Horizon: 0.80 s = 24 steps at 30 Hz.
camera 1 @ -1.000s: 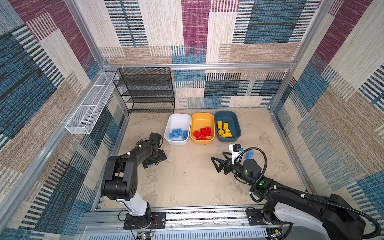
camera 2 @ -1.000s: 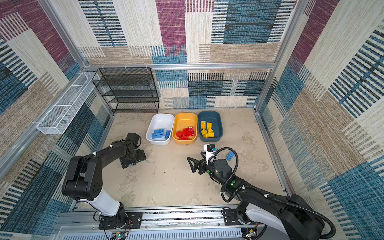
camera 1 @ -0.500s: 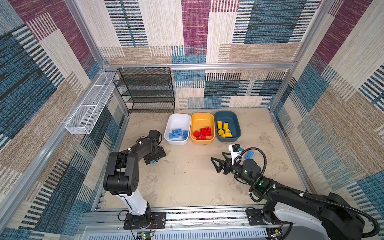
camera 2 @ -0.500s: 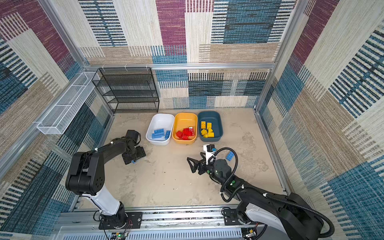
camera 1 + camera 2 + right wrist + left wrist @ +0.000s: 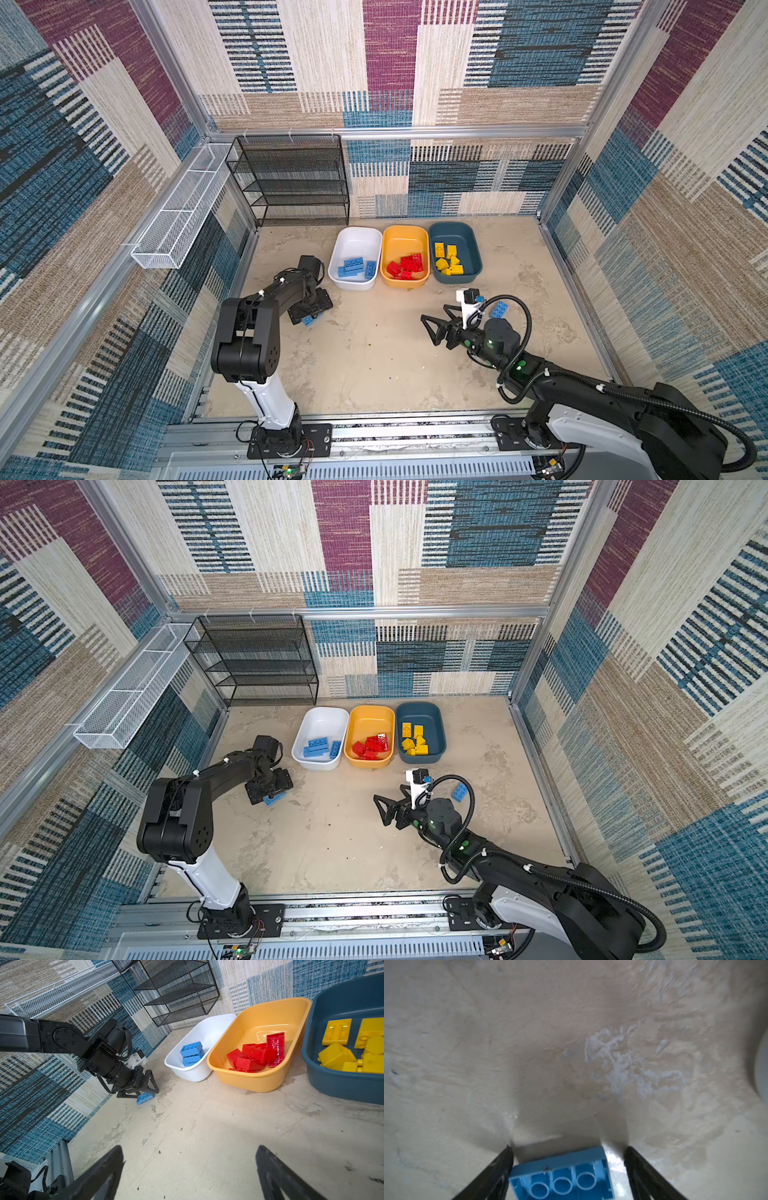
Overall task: Sort the legos into containers by color
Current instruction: 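Lift the blue brick with the left gripper and carry it toward the white tub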
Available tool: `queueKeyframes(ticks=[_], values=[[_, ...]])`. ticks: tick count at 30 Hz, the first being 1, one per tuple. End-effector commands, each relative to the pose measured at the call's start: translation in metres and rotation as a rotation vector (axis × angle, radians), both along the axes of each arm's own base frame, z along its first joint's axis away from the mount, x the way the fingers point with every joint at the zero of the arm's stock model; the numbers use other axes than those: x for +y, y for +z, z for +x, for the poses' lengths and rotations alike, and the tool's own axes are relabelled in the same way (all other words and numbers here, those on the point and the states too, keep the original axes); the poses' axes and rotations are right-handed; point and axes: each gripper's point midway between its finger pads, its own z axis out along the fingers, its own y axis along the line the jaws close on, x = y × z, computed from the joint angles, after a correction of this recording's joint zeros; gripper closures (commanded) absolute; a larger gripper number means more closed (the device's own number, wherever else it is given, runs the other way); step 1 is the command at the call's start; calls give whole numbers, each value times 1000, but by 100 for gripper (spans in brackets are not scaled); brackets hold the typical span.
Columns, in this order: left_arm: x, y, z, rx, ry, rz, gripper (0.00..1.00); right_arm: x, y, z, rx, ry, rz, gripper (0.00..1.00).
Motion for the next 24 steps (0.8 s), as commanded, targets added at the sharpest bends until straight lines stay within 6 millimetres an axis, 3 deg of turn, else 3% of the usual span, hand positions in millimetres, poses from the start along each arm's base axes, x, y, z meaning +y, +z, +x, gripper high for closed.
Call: queueKeyframes(ticks=[1, 24], values=[[1, -10, -20, 98, -40, 43, 16, 2, 9, 1, -21, 1, 28, 0], [-15, -13, -47, 125, -70, 41, 21, 3, 8, -1, -15, 14, 37, 0]])
